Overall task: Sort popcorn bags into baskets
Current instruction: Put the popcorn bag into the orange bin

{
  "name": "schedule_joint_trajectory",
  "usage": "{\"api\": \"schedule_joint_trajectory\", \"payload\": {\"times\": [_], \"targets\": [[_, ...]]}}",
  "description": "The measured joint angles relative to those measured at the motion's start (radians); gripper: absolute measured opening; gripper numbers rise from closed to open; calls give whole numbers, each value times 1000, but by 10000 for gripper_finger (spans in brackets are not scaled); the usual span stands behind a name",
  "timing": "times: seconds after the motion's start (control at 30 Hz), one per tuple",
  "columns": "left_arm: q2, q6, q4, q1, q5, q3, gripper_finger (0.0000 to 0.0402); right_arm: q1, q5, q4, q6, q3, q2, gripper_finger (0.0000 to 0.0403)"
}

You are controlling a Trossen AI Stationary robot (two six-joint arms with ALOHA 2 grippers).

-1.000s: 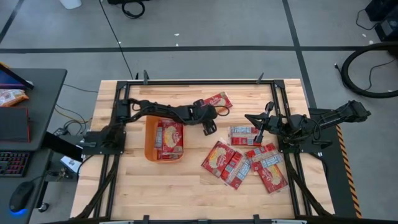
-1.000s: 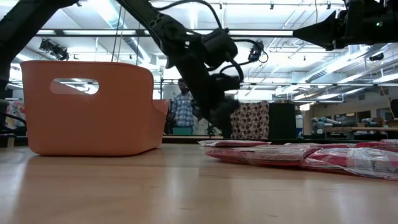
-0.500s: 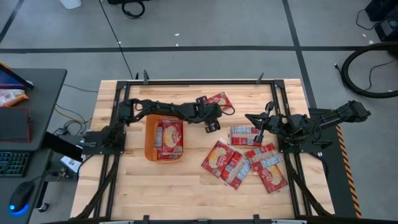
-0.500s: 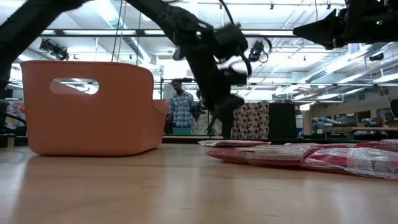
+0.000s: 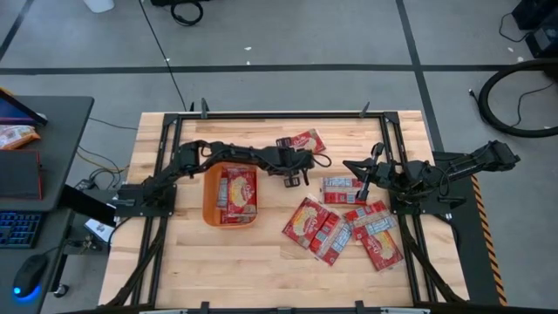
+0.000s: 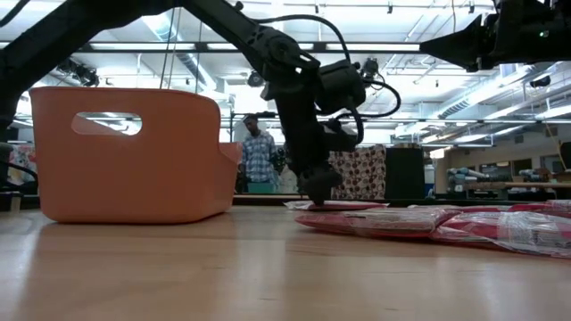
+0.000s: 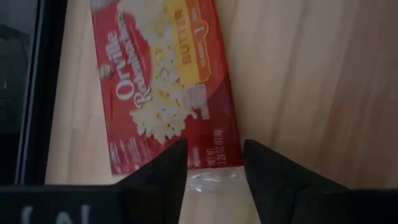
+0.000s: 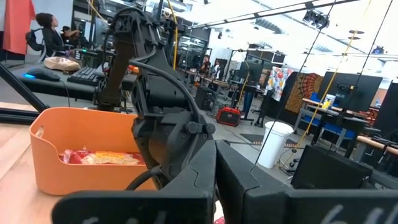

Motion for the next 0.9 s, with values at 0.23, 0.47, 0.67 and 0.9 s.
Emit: {"api": "schedule_joint_trajectory", "payload": {"times": [0.23,0.47,0.67,0.9], "targets": [[0,5,-41,9,4,0,86,0,0,0,0,0,0,16],[-1,-5,-58,9,28,4,8,0,0,0,-2,0,0,16],[-15,-31,-211,-10,31,121,4,0,8,-19,-8,0,0,16],[-19,-70,-439,-48,62,325,2,-9,18,-184,-10,0,26,16]]}}
